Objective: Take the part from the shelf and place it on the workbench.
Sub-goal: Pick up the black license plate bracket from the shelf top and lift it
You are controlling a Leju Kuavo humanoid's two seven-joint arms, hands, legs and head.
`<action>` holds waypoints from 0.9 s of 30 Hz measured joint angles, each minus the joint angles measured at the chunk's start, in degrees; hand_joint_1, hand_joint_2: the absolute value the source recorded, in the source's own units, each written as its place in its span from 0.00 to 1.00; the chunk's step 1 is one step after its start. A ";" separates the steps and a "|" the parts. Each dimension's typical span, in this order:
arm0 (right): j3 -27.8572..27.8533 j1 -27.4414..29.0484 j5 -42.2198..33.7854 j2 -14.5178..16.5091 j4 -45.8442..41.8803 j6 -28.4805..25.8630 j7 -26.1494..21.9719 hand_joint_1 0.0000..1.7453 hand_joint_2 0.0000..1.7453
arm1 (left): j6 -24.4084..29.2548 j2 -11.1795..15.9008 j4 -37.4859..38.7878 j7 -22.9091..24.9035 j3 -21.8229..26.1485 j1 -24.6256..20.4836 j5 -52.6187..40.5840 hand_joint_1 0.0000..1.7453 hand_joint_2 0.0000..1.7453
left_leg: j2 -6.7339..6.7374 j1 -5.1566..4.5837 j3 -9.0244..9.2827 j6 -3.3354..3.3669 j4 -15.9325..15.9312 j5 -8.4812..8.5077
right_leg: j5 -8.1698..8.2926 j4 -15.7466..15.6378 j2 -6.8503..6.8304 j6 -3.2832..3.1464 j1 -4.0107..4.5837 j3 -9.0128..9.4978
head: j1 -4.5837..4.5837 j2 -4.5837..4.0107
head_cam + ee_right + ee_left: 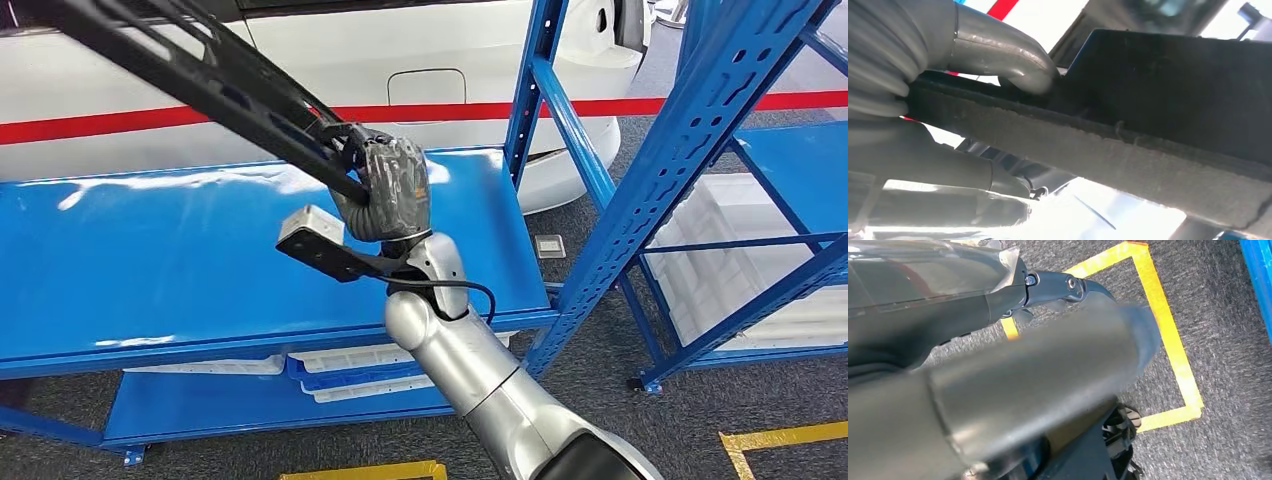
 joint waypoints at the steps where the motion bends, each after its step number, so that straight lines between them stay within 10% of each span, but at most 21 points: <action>1: -0.57 0.38 -1.77 -0.02 -1.38 0.75 -1.12 1.00 1.00 | 0.21 0.00 0.00 -0.17 0.01 0.09 -0.03 0.00 1.00 | 0.00 0.00 -0.01 0.00 0.00 0.00 | 0.00 0.00 0.00 0.00 0.00 -0.01 | 0.01 0.00; 27: -4.41 4.70 -23.25 -2.51 -13.54 12.11 -7.64 1.00 1.00 | 3.19 0.09 0.00 -0.17 2.68 1.02 0.84 0.00 1.00 | 0.00 -0.01 -0.03 0.00 0.00 -0.02 | 0.00 -0.01 0.00 0.00 -0.01 -0.03 | -0.01 0.00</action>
